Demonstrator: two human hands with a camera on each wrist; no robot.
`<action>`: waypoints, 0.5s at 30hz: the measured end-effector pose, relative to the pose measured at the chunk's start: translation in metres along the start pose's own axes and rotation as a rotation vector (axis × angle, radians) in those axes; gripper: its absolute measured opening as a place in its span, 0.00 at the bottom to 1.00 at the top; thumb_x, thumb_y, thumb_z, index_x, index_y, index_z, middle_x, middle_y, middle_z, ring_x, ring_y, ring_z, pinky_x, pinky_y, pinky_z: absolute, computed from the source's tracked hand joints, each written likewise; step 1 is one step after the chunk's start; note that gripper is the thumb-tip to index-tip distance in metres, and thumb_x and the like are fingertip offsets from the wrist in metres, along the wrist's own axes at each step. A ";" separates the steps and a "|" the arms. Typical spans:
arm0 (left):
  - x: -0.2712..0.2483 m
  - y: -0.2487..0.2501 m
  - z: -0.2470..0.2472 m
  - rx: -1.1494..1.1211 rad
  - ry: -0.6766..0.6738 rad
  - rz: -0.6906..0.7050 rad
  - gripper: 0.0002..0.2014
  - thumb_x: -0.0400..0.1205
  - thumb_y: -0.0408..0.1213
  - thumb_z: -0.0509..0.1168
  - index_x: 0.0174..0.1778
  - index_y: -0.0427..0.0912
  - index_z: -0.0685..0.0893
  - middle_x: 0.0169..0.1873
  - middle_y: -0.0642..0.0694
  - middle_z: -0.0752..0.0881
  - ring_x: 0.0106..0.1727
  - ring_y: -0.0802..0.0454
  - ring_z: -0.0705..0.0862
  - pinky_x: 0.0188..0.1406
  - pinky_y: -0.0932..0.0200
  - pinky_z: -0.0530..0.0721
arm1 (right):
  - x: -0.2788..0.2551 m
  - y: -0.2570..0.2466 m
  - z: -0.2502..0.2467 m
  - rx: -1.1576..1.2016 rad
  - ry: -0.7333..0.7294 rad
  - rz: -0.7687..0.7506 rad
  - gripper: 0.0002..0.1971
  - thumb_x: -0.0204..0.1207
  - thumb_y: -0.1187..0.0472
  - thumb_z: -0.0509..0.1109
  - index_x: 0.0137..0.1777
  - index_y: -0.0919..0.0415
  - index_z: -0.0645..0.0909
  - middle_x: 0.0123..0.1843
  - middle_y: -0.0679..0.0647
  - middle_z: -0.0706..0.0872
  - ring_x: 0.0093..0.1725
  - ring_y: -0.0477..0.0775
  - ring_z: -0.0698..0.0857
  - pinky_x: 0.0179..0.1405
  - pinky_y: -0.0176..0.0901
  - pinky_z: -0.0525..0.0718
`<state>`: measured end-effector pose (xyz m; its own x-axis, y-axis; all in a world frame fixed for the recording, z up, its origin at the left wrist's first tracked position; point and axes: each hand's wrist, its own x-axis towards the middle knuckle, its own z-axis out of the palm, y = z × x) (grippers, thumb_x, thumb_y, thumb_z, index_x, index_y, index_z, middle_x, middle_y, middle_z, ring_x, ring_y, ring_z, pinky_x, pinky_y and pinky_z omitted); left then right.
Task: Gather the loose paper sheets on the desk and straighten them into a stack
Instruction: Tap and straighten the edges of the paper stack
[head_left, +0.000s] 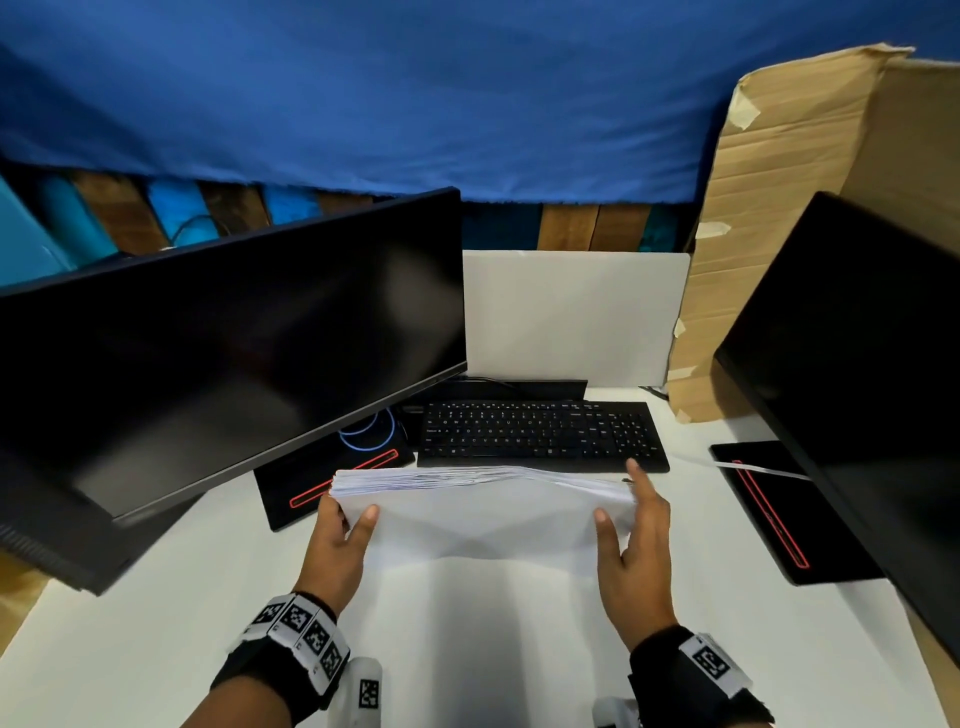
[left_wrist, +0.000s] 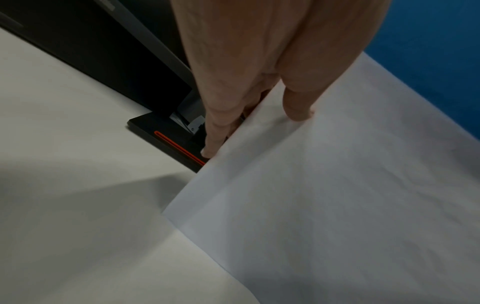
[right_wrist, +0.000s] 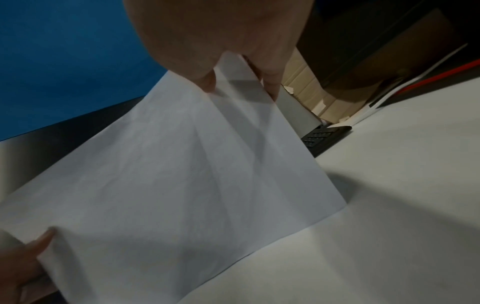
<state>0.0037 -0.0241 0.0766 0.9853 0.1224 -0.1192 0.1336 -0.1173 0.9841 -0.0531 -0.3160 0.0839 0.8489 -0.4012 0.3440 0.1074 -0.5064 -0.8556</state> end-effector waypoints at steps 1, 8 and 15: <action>0.000 -0.002 -0.001 0.010 -0.004 0.007 0.13 0.84 0.33 0.58 0.65 0.45 0.72 0.53 0.46 0.83 0.54 0.50 0.82 0.57 0.56 0.78 | 0.000 0.004 0.001 0.089 -0.001 0.069 0.33 0.80 0.63 0.64 0.80 0.42 0.56 0.75 0.38 0.67 0.74 0.31 0.66 0.73 0.29 0.64; 0.000 -0.010 -0.002 0.027 0.032 0.018 0.07 0.86 0.33 0.52 0.47 0.39 0.74 0.35 0.50 0.76 0.40 0.49 0.73 0.48 0.53 0.73 | 0.003 0.030 0.003 0.154 -0.049 0.378 0.11 0.82 0.70 0.59 0.41 0.54 0.72 0.35 0.50 0.77 0.41 0.56 0.76 0.49 0.47 0.75; 0.009 0.008 -0.004 -0.022 0.039 0.079 0.13 0.87 0.33 0.53 0.36 0.48 0.72 0.35 0.51 0.76 0.41 0.55 0.76 0.55 0.57 0.76 | 0.019 0.011 -0.011 0.211 -0.009 0.278 0.10 0.82 0.71 0.58 0.53 0.57 0.76 0.43 0.54 0.82 0.44 0.46 0.80 0.53 0.38 0.76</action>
<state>0.0129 -0.0198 0.0843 0.9877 0.1521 -0.0361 0.0527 -0.1064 0.9929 -0.0416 -0.3377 0.0853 0.8649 -0.4949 0.0837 -0.0252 -0.2094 -0.9775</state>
